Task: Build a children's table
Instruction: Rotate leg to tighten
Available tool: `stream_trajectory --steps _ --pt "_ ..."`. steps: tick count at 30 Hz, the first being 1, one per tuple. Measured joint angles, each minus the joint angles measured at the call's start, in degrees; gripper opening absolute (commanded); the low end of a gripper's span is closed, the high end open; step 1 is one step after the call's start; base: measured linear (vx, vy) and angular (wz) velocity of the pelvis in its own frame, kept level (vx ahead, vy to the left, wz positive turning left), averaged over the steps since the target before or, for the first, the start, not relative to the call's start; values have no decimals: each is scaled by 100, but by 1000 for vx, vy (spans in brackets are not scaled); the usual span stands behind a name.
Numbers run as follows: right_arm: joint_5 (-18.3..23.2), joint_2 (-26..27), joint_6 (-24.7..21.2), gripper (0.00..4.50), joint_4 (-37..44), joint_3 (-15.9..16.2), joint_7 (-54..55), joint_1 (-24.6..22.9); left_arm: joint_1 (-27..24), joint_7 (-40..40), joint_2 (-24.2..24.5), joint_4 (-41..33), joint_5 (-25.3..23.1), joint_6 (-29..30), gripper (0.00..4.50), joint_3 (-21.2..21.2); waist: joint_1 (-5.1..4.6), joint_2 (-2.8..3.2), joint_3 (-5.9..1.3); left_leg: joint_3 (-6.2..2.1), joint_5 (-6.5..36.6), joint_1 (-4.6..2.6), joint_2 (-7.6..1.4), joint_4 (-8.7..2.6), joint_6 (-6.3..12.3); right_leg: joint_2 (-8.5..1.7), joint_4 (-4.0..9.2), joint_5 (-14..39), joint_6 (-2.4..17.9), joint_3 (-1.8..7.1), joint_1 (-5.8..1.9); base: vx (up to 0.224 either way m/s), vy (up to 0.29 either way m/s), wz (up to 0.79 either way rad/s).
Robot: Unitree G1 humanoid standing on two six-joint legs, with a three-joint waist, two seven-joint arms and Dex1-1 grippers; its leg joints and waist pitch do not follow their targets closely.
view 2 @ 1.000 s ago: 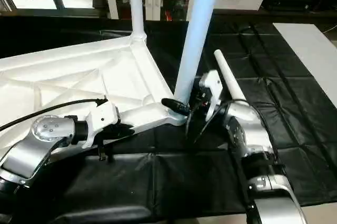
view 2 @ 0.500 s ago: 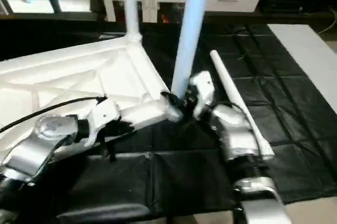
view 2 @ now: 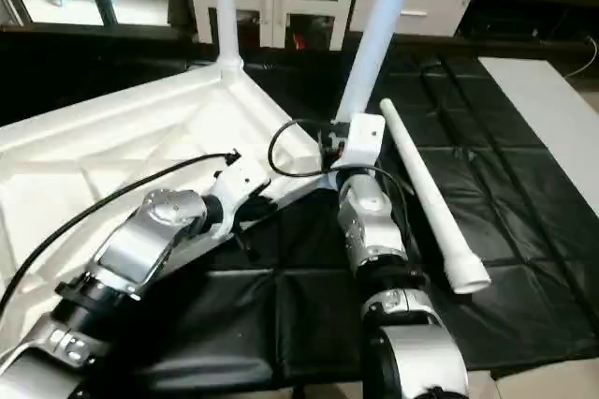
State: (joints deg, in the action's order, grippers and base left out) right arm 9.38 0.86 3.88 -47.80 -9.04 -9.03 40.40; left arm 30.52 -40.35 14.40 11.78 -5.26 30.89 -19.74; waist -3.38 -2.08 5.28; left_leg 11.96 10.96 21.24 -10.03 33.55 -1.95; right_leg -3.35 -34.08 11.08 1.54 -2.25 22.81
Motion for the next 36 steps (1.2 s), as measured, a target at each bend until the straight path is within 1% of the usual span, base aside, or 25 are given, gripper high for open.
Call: stream_trajectory --steps 1,2,3,4,6,7,8,9,10,12,16,19,22,23,25,27,29,31,34,36 --pt "5 -34 2 195 4 0 -252 -13 -44 -55 75 -60 7 -44 0 4 -22 -2 -1 -1 0 1 -2 -2 0 0 -1 -1 1 -3 2 0 0 0" --pt "7 -87 11 251 22 19 -473 -29 -73 -107 155 -89 7 -85 0 25 -37 0 0 -4 0 5 -2 -4 0 1 -4 -2 1 -6 8 0 0 0" --pt "28 -226 21 251 65 106 -858 -77 -133 -190 269 -167 26 -160 0 66 -41 3 2 -4 0 9 -2 -6 0 1 -5 -3 3 -7 12 0 0 0" --pt "136 -334 23 265 133 169 -1283 -158 -204 -293 377 -237 63 -246 0 89 -50 9 5 -4 0 10 -2 -10 -1 1 -4 -5 4 -7 13 0 0 0" --pt "420 -629 -1 287 355 368 -2360 -333 -434 -621 709 -446 158 -504 0 206 -93 51 30 -4 5 14 -2 -13 7 1 -5 -5 4 -6 21 0 0 0" --pt "477 -822 -48 287 513 557 -2956 -466 -572 -814 900 -555 262 -664 0 258 -96 68 39 -4 5 19 -2 -18 9 1 -3 -5 4 -8 25 0 0 0" --pt "591 -1105 -179 310 675 714 -3682 -592 -751 -1075 1161 -686 363 -899 0 348 -95 84 49 -4 5 24 -4 -21 11 2 -4 -3 3 -13 31 0 0 0" --pt "613 -1156 -203 310 728 742 -3833 -624 -801 -1128 1217 -722 397 -948 0 373 -96 89 52 -4 5 24 -5 -23 11 3 -3 -3 3 -13 32 0 0 0" --pt "695 -1391 -340 314 862 862 -4502 -696 -983 -1361 1435 -834 524 -1166 0 460 -88 107 64 -4 3 25 -5 -30 15 3 -3 -1 1 -15 37 0 0 0" --pt "709 -1557 -390 346 939 907 -5032 -703 -1090 -1551 1551 -903 602 -1290 0 492 -61 126 75 -2 -2 25 -6 -34 22 3 -4 0 1 -15 41 0 0 0" --pt "737 -1789 -404 346 1084 957 -5656 -723 -1226 -1719 1756 -1005 728 -1386 0 520 -13 134 80 3 -3 24 -7 -37 24 3 -5 3 2 -14 43 0 0 0" --pt "850 -1914 -461 314 1164 954 -5788 -727 -1247 -1786 1795 -1016 763 -1387 0 542 2 134 81 5 -2 20 -7 -37 23 3 -6 3 2 -12 43 0 0 0" --pt "894 -1911 -539 309 1167 966 -5893 -801 -1246 -1801 1795 -1007 768 -1428 0 544 8 134 81 6 -2 19 -7 -37 21 3 -7 3 2 -11 43 0 0 0" --pt "896 -1902 -588 285 1179 977 -5957 -864 -1246 -1810 1798 -1005 774 -1439 0 544 11 134 81 7 -2 19 -7 -37 22 3 -7 3 2 -10 43 0 0 0" --pt "900 -1890 -617 268 1192 966 -5991 -886 -1255 -1834 1818 -1005 796 -1445 0 544 10 136 82 9 -2 18 -7 -37 23 3 -8 3 2 -8 43 0 0 0" --pt "892 -1890 -637 264 1208 968 -5990 -897 -1262 -1867 1831 -1006 809 -1450 0 543 30 136 82 9 -3 17 -8 -37 23 3 -10 3 2 -10 43 0 0 0" --pt "879 -1866 -640 239 1257 986 -5947 -933 -1262 -1879 1831 -1006 809 -1429 0 541 39 136 82 9 -3 15 -9 -37 23 3 -11 3 2 -9 43 0 0 0" --pt "843 -1823 -641 219 1294 990 -5848 -947 -1259 -1880 1825 -1006 808 -1382 0 538 30 136 82 10 -2 13 -9 -37 21 3 -14 3 2 -8 43 0 0 0" --pt "745 -1726 -619 209 1331 1015 -5582 -959 -1236 -1829 1791 -990 781 -1319 0 536 15 136 81 10 1 5 -9 -36 13 3 -26 3 2 -4 43 0 0 0" --pt "623 -1552 -600 206 1346 993 -5105 -950 -1185 -1677 1655 -958 747 -1195 0 540 -1 133 80 11 3 -11 -9 -36 7 4 -35 4 0 -2 36 0 0 0"
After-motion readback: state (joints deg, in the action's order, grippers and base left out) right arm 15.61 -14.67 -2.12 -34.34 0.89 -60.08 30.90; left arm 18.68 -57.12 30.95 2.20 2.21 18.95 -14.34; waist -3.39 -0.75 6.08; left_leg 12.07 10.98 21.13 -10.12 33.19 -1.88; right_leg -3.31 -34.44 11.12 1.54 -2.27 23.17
